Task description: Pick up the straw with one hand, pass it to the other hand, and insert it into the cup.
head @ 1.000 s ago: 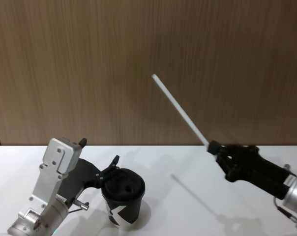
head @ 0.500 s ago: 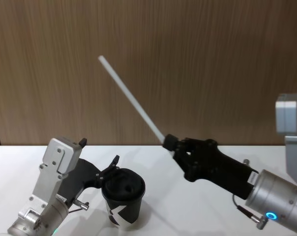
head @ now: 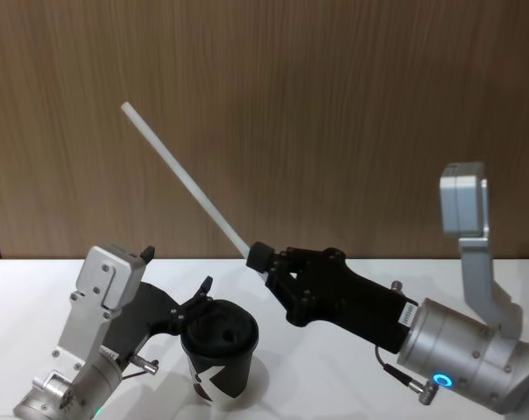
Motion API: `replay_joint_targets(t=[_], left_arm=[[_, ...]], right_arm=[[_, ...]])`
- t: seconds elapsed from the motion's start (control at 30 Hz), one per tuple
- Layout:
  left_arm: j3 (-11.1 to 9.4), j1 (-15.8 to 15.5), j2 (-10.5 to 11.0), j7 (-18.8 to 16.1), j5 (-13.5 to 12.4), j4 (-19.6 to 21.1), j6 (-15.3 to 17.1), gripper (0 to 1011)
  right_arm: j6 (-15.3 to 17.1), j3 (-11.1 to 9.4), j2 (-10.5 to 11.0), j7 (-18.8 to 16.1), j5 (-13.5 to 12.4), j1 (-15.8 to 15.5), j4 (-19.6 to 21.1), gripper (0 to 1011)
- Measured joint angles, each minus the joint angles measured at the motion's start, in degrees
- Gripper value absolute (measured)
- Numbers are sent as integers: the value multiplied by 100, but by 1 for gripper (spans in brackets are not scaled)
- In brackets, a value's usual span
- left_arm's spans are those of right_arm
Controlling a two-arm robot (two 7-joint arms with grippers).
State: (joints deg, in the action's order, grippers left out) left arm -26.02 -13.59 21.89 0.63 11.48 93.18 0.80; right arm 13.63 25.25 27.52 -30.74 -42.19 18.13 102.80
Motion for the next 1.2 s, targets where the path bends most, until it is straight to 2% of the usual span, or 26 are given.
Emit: replay_joint_targets(t=[0.57,0.87,1.2], left_arm=[[0,0,0,0,0,0,0,1003],[0,0,0,0,0,0,0,1003],[0,0,0,0,0,0,0,1003]], right_arm=[[-115,298,-197,-3,218,586,-823,6],[-203,363,-279,1,253,799,-1135,6],[-274,385,-306,25,246,915,-1294,6]])
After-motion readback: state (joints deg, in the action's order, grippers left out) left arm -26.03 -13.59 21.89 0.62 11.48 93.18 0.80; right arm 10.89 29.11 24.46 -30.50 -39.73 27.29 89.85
